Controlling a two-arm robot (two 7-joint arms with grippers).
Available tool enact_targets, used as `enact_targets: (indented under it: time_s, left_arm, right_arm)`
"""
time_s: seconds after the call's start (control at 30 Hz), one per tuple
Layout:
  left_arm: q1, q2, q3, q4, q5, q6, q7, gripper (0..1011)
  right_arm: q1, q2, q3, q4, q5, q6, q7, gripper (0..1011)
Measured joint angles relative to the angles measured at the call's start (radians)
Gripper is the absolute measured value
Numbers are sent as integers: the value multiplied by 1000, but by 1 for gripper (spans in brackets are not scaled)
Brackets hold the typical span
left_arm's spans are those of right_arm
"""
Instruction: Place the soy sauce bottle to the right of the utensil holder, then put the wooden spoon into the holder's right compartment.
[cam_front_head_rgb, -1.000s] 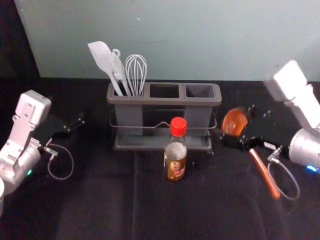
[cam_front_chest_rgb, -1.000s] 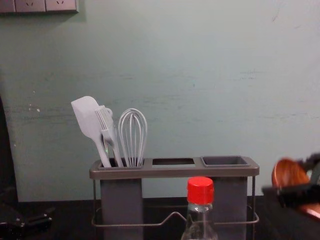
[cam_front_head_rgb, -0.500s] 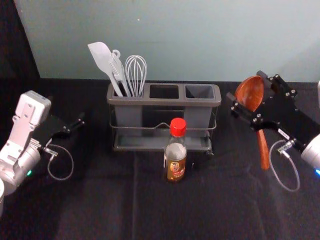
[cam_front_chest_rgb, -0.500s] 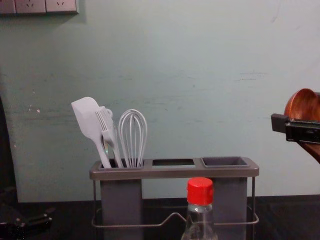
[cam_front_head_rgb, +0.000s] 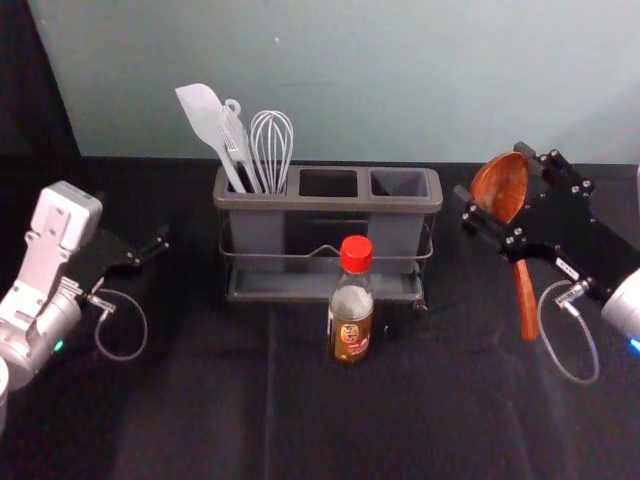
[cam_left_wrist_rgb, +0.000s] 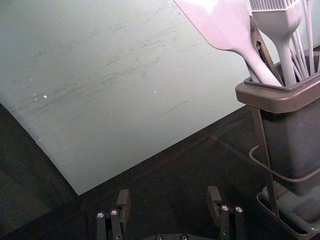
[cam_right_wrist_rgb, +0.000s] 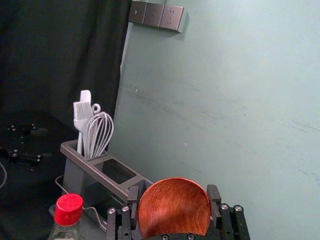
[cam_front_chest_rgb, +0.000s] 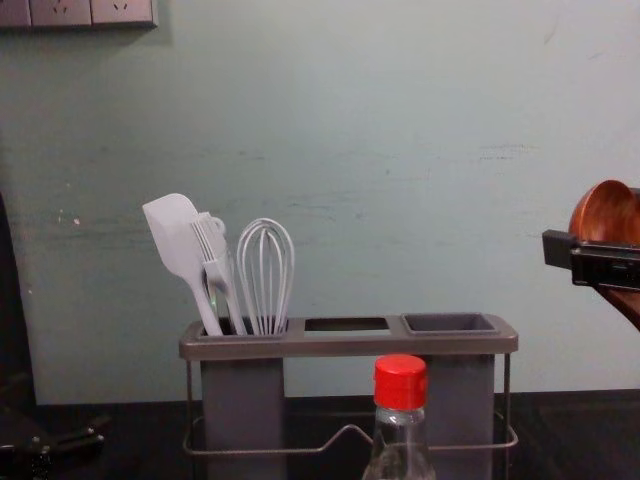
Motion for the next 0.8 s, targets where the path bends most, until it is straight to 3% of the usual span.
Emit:
enact_targets:
  time_s: [0.5, 0.8]
  left_arm:
    - [0, 0, 0, 0, 0, 0, 0, 1005]
    - [0, 0, 0, 0, 0, 0, 0, 1005]
  right_arm:
    - [1, 0, -1, 0, -2, 0, 2, 838]
    - [95, -42, -34, 71, -4, -12, 49, 837]
